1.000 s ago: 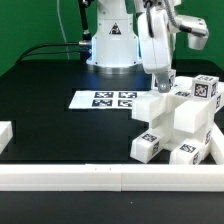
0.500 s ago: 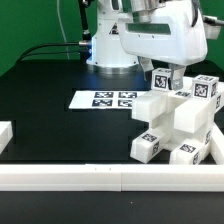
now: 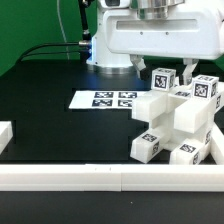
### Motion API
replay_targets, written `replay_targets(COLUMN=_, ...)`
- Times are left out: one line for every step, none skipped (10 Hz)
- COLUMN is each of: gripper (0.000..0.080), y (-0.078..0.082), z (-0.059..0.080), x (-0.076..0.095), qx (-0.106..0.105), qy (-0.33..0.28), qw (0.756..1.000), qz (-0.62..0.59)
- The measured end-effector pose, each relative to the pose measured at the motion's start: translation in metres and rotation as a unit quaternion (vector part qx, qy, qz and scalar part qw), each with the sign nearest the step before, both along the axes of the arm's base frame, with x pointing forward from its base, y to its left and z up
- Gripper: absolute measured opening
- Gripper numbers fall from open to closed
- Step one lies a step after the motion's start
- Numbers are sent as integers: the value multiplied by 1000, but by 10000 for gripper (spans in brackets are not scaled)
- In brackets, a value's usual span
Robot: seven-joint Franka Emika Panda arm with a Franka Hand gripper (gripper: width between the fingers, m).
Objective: Assemble chair
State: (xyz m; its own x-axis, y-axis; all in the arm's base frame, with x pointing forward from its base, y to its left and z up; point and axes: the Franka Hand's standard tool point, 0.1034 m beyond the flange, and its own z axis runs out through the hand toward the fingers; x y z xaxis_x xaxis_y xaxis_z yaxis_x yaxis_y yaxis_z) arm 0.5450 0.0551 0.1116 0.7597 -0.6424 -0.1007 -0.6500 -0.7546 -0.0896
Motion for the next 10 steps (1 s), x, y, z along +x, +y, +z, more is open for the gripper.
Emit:
replay_targets(gripper=519, y=0, z=0, x=0, qx=1, qy=2, qw=1000, qz=-17)
replay_targets(gripper=362, y=1, z=0, x=0, qx=1, qy=7, qw=998, qz=-56)
replay_targets(gripper=279, y=1, z=0, x=0, qx=0, qy=12, qw=996, qz=-89)
replay_targets(gripper=279, y=1, z=0, x=0, qx=0, qy=16, qw=993, qz=-120)
replay_targets(gripper=279, y=2, z=0, x=0, qx=0, qy=19, qw=990, qz=-143)
replay_targets(gripper=279, y=2, z=0, x=0, qx=0, qy=25, qw=983, qz=-184)
replay_targets(gripper=279, y=3, z=0, x=0, qx=0, qy=29, qw=977, qz=-213)
replay_targets(gripper=279, y=3, z=0, x=0, qx=1, qy=33, qw=970, qz=-243)
replay_targets(gripper=279, y=4, z=0, x=0, qx=3, qy=38, qw=961, qz=-274)
replay_targets(gripper=279, y=4, z=0, x=0, qx=3, qy=39, qw=958, qz=-285)
